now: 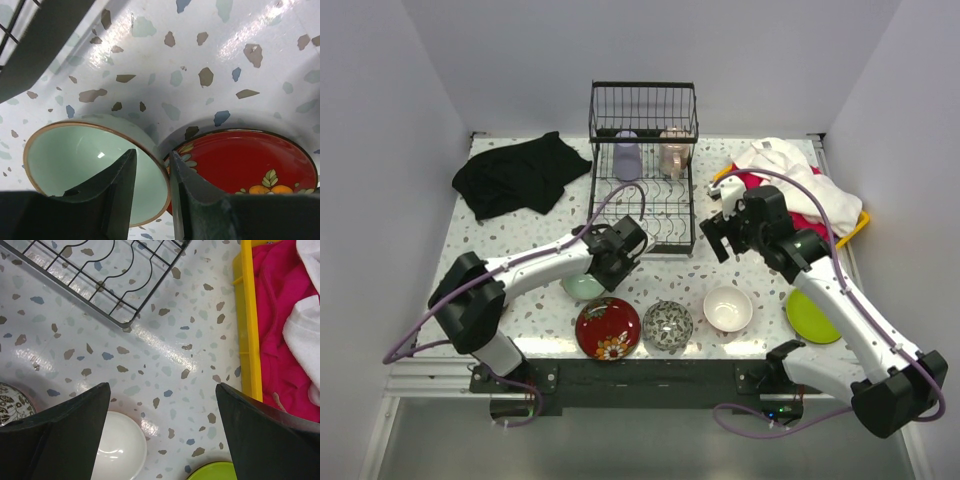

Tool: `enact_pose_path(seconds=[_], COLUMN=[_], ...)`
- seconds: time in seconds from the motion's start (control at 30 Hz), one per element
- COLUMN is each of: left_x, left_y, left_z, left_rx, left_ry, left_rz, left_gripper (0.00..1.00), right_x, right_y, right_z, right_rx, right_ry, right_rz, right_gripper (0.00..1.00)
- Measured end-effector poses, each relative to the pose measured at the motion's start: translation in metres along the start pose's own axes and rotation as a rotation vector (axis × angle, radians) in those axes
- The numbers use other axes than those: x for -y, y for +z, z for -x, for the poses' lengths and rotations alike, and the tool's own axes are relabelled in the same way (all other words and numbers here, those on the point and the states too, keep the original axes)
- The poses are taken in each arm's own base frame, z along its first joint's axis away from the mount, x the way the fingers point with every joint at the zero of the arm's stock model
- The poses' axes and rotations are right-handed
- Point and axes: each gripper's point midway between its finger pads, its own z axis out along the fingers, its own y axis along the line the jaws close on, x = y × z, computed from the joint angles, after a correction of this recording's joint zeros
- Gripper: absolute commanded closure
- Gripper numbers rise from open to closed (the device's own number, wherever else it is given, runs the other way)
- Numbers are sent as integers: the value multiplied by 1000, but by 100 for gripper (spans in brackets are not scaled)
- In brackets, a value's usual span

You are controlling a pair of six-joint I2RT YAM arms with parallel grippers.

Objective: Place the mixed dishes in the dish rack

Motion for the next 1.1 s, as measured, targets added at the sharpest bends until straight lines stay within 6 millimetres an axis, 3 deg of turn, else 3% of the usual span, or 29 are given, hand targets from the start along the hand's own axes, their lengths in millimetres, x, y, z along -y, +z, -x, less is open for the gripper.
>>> enact_pose_path(seconds=[0.2, 0.3, 0.33, 0.57, 0.87, 1.0, 1.1], left_x=[1, 0, 0, -19, -69, -92, -109], left_y=[11, 13, 14, 1, -25, -49, -68], left_z=[-19, -28, -30, -30, -25, -2, 29], left_rx=[-56, -80, -86, -77, -77, -17, 113], left_ry=[19, 28, 32, 45, -54, -59, -74], left_rz=[0, 3, 4, 19, 1, 16, 7], left_gripper=[68, 85, 100, 100, 100, 100, 100], right_x=[1, 2, 2, 4, 20, 28, 33], right_y=[2, 2, 2, 7, 9, 9, 9], right_z=[0, 1, 1, 10, 62, 60, 54], right_rx=[-1, 0, 1, -7, 28, 5, -20], right_ry=[-1, 0, 0, -4, -37, -31, -28], right_rz=[-8, -9, -9, -8, -37, -61, -80], right_gripper=[9, 9, 9, 9, 9, 10, 9])
